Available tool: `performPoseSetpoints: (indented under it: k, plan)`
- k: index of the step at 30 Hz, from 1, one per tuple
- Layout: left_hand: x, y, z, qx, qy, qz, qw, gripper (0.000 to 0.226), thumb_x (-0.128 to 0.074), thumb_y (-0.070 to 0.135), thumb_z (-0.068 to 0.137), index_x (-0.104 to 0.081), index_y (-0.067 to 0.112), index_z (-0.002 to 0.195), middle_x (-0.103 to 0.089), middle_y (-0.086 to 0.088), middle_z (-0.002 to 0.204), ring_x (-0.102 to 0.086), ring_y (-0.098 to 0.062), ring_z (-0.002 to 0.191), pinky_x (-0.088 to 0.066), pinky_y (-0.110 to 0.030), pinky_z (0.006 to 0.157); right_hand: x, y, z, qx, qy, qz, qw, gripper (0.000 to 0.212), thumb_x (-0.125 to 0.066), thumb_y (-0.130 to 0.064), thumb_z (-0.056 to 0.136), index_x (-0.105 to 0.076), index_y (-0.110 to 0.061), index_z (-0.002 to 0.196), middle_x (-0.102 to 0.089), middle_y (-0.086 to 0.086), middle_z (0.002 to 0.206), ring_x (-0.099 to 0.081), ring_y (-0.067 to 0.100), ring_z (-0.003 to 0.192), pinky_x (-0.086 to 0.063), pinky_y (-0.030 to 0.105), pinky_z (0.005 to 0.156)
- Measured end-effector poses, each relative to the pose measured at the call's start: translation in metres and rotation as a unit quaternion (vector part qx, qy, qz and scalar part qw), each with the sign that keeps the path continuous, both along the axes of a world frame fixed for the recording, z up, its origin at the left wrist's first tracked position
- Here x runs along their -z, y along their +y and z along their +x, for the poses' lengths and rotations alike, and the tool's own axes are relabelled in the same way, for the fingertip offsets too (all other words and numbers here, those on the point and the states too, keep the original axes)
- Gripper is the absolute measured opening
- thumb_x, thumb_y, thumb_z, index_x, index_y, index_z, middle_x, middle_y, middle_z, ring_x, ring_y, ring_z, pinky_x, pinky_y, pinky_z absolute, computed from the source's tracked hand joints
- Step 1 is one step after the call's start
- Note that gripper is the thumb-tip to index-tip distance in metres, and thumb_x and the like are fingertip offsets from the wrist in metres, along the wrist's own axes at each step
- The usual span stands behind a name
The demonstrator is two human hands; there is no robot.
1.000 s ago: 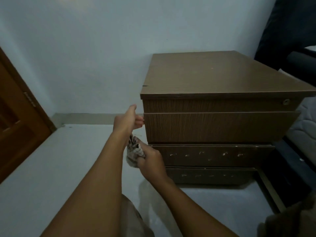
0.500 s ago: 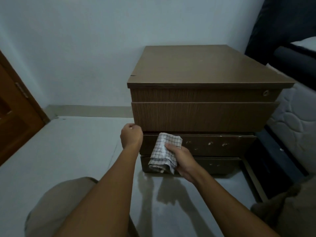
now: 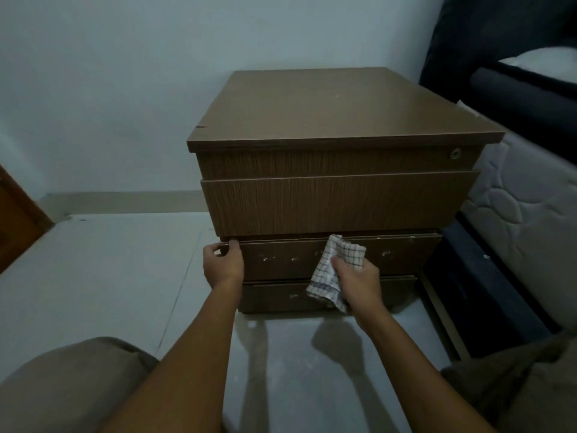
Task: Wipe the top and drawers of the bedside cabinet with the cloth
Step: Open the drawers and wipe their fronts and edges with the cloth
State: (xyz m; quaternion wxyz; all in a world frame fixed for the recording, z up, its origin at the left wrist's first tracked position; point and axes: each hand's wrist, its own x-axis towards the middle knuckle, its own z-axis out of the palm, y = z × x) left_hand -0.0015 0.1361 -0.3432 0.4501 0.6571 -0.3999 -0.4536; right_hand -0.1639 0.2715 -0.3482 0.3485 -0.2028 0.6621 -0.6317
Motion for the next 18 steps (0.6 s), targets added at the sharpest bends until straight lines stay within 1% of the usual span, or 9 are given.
performPoseSetpoints:
  k: [2, 3, 5, 7, 10, 12, 14, 16, 18]
  plan:
    - [0.003, 0.000, -0.002, -0.014, 0.016, 0.007, 1.000, 0.019, -0.059, 0.030, 0.092, -0.050, 0.019, 0.104, -0.053, -0.004, 0.104, -0.053, -0.023, 0.093, -0.044, -0.033, 0.078, -0.002, 0.008, -0.009, -0.002, 0.070, -0.002, 0.998, 0.015, -0.058, -0.013, 0.094, -0.064, -0.026, 0.096, -0.071, 0.001, 0.094, -0.071, 0.014, 0.087, -0.059, 0.025, 0.069]
    - [0.003, 0.001, -0.004, -0.017, 0.022, 0.008, 1.000, 0.021, -0.059, 0.030, 0.092, -0.050, 0.018, 0.106, -0.053, -0.004, 0.104, -0.053, -0.023, 0.093, -0.043, -0.033, 0.076, -0.003, 0.012, -0.015, -0.009, 0.104, 0.003, 0.995, 0.016, -0.058, -0.011, 0.094, -0.064, -0.026, 0.093, -0.071, 0.000, 0.092, -0.070, 0.014, 0.086, -0.059, 0.024, 0.067]
    - [0.001, 0.002, -0.006, -0.025, 0.033, 0.012, 0.999, 0.026, -0.058, 0.028, 0.092, -0.050, 0.016, 0.113, -0.051, -0.005, 0.106, -0.052, -0.021, 0.093, -0.042, -0.033, 0.075, -0.002, 0.019, -0.030, 0.001, 0.164, 0.037, 0.986, 0.017, -0.059, -0.013, 0.092, -0.066, -0.027, 0.089, -0.070, -0.001, 0.086, -0.070, 0.015, 0.082, -0.059, 0.030, 0.068]
    - [0.000, 0.003, -0.008, -0.032, 0.037, 0.016, 0.999, 0.029, -0.058, 0.028, 0.093, -0.049, 0.014, 0.116, -0.052, -0.007, 0.106, -0.052, -0.022, 0.091, -0.042, -0.033, 0.075, -0.003, 0.027, -0.047, 0.063, 0.209, 0.084, 0.972, 0.014, -0.061, -0.018, 0.090, -0.068, -0.028, 0.096, -0.070, -0.004, 0.086, -0.069, 0.015, 0.081, -0.058, 0.035, 0.069]
    - [0.002, 0.005, -0.009, -0.045, 0.028, 0.013, 0.999, 0.026, -0.059, 0.030, 0.091, -0.047, 0.015, 0.107, -0.056, -0.012, 0.113, -0.053, -0.026, 0.089, -0.044, -0.034, 0.075, -0.013, 0.043, -0.075, 0.197, 0.285, 0.167, 0.923, 0.020, -0.058, -0.020, 0.091, -0.065, -0.028, 0.108, -0.065, -0.006, 0.088, -0.061, 0.012, 0.074, -0.046, 0.029, 0.066]
    - [0.006, 0.007, -0.009, -0.053, 0.020, 0.008, 0.998, 0.025, -0.060, 0.032, 0.089, -0.045, 0.017, 0.103, -0.056, -0.015, 0.120, -0.054, -0.027, 0.089, -0.045, -0.035, 0.074, -0.021, 0.053, -0.090, 0.243, 0.313, 0.205, 0.895, 0.022, -0.055, -0.016, 0.092, -0.063, -0.026, 0.110, -0.060, -0.005, 0.086, -0.053, 0.011, 0.064, -0.038, 0.028, 0.065]
    - [0.009, 0.011, -0.008, -0.055, 0.016, 0.000, 0.998, 0.024, -0.060, 0.031, 0.089, -0.044, 0.018, 0.103, -0.056, -0.016, 0.122, -0.054, -0.025, 0.090, -0.045, -0.034, 0.072, -0.025, 0.058, -0.101, 0.256, 0.320, 0.232, 0.882, 0.029, -0.054, -0.013, 0.091, -0.062, -0.027, 0.115, -0.062, 0.000, 0.091, -0.053, 0.017, 0.072, -0.037, 0.030, 0.068]
    - [0.011, 0.014, -0.007, -0.053, 0.018, -0.005, 0.998, 0.024, -0.060, 0.031, 0.090, -0.045, 0.019, 0.104, -0.056, -0.015, 0.123, -0.054, -0.023, 0.092, -0.045, -0.034, 0.072, -0.026, 0.060, -0.108, 0.260, 0.326, 0.240, 0.877, 0.037, -0.055, -0.011, 0.089, -0.060, -0.029, 0.121, -0.067, 0.004, 0.104, -0.058, 0.022, 0.085, -0.038, 0.031, 0.071]
    - [0.012, 0.014, -0.007, -0.053, 0.020, -0.007, 0.998, 0.025, -0.060, 0.030, 0.090, -0.046, 0.018, 0.109, -0.055, -0.014, 0.125, -0.054, -0.023, 0.093, -0.045, -0.033, 0.073, -0.026, 0.061, -0.115, 0.262, 0.341, 0.243, 0.869, 0.040, -0.055, -0.009, 0.088, -0.061, -0.031, 0.121, -0.068, 0.004, 0.109, -0.062, 0.026, 0.093, -0.039, 0.031, 0.073]
